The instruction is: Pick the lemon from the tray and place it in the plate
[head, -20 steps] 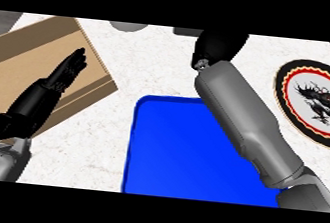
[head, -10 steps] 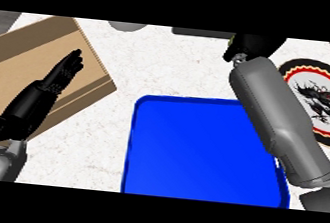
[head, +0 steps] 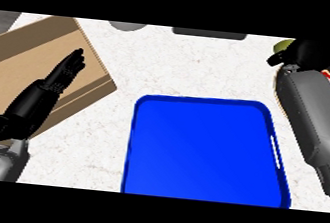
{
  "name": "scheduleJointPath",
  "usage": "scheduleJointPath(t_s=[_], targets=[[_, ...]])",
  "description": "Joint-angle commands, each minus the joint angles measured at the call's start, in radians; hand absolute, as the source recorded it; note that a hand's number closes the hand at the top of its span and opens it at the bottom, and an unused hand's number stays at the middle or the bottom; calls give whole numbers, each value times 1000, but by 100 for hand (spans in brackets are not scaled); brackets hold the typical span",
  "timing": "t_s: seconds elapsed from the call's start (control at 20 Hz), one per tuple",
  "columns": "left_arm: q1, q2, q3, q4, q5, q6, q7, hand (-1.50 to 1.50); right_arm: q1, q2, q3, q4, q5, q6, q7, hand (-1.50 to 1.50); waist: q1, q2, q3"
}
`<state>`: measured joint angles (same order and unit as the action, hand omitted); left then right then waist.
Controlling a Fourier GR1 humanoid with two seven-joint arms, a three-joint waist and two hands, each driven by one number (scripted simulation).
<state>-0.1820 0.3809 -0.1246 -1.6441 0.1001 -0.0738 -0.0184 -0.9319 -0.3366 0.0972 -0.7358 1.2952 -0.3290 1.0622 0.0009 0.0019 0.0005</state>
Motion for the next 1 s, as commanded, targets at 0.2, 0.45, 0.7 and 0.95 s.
scheduleJointPath(t_s=[0.2,0.45,0.7,0.95], targets=[[-41,5,36,22,11,-43,-6,0,35,-138,-153,190,-35,-127,-96,150,15,8,1],[-11,-9,23,19,-16,-36,-12,0,90,-114,-270,254,-141,-165,-78,150,17,9,1],[20,-55,-20,-21,-49,-28,-17,0,108,-145,-348,391,-210,-271,-240,-150,35,13,2],[7,-28,29,-18,-39,-54,-9,0,166,-153,-379,389,-254,-408,-433,-150,30,11,2]])
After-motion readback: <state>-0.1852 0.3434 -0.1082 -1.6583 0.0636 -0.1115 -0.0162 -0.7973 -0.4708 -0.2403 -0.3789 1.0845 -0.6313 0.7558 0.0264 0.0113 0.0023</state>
